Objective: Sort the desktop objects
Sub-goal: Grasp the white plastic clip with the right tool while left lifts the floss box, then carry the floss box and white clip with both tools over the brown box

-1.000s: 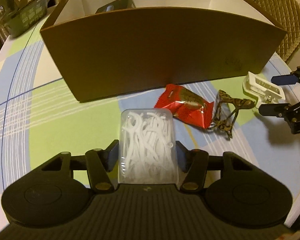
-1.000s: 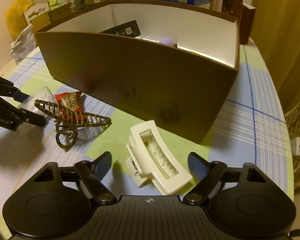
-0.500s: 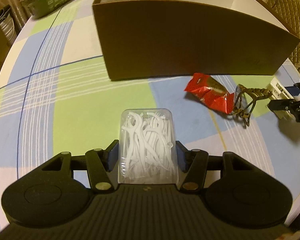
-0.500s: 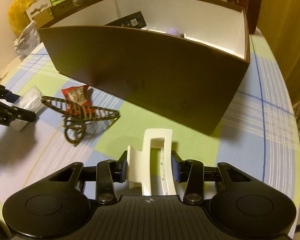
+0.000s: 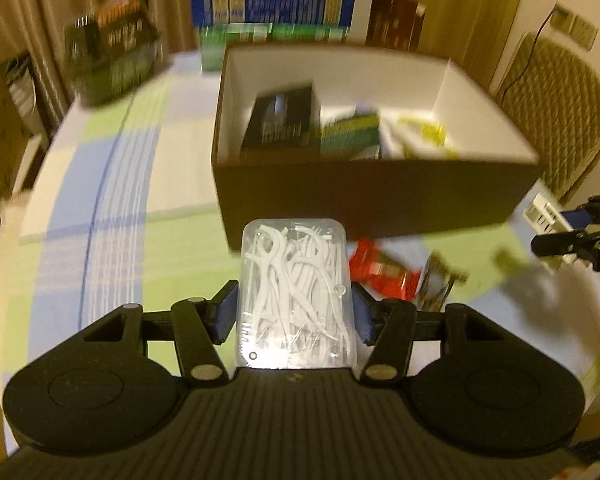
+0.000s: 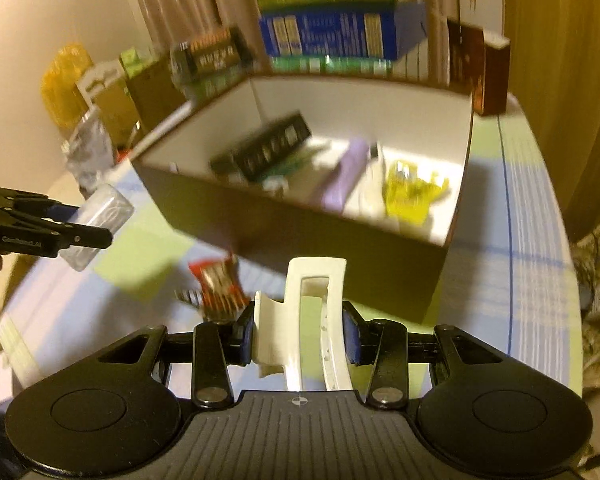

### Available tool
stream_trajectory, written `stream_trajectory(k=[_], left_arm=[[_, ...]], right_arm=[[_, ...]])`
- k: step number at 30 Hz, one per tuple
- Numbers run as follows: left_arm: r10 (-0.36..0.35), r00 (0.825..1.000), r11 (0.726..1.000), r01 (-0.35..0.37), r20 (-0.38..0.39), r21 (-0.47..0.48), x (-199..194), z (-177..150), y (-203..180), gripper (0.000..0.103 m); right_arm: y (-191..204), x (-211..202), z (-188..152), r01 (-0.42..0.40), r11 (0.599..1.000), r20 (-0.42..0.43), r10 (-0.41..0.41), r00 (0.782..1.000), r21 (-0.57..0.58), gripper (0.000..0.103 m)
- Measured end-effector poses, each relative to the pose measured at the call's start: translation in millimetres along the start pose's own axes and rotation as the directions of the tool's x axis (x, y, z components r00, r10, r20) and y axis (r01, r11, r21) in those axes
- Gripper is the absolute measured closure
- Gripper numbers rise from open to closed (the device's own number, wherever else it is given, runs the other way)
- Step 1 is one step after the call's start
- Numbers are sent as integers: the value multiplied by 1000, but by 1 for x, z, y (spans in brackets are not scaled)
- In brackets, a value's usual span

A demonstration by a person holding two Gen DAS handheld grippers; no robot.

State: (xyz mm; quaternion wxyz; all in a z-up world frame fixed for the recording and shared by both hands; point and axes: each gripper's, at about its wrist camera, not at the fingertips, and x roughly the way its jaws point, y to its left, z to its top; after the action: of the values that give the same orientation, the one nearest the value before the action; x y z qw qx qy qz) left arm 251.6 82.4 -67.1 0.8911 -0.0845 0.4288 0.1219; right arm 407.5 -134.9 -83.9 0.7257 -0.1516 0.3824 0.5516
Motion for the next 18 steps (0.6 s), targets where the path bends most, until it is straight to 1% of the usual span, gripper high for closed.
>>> stream_trajectory(k=[2, 5, 9, 12, 18], left_arm=[[-13, 999, 1000, 13, 44, 6, -7, 15, -2, 50], [-39, 995, 999, 37, 97, 18, -11, 40, -3, 50], [-42, 990, 998, 35, 137, 55, -4, 71, -5, 50], [-62, 990, 997, 56, 131, 48, 11, 94, -4, 50], [-38, 995, 999, 34, 96, 42, 50, 124, -1, 50]], right_arm=[[-2, -5, 12, -9, 1000, 31, 9, 999, 2, 64], [-5, -6, 32, -1, 1000, 63, 1, 998, -11, 64], [-10, -1, 57, 16, 999, 94, -13, 995, -29, 64], [-13, 10, 72, 42, 998, 101, -38, 994, -41, 64], [-23, 33, 92, 64, 997, 99, -61, 993, -33, 64]])
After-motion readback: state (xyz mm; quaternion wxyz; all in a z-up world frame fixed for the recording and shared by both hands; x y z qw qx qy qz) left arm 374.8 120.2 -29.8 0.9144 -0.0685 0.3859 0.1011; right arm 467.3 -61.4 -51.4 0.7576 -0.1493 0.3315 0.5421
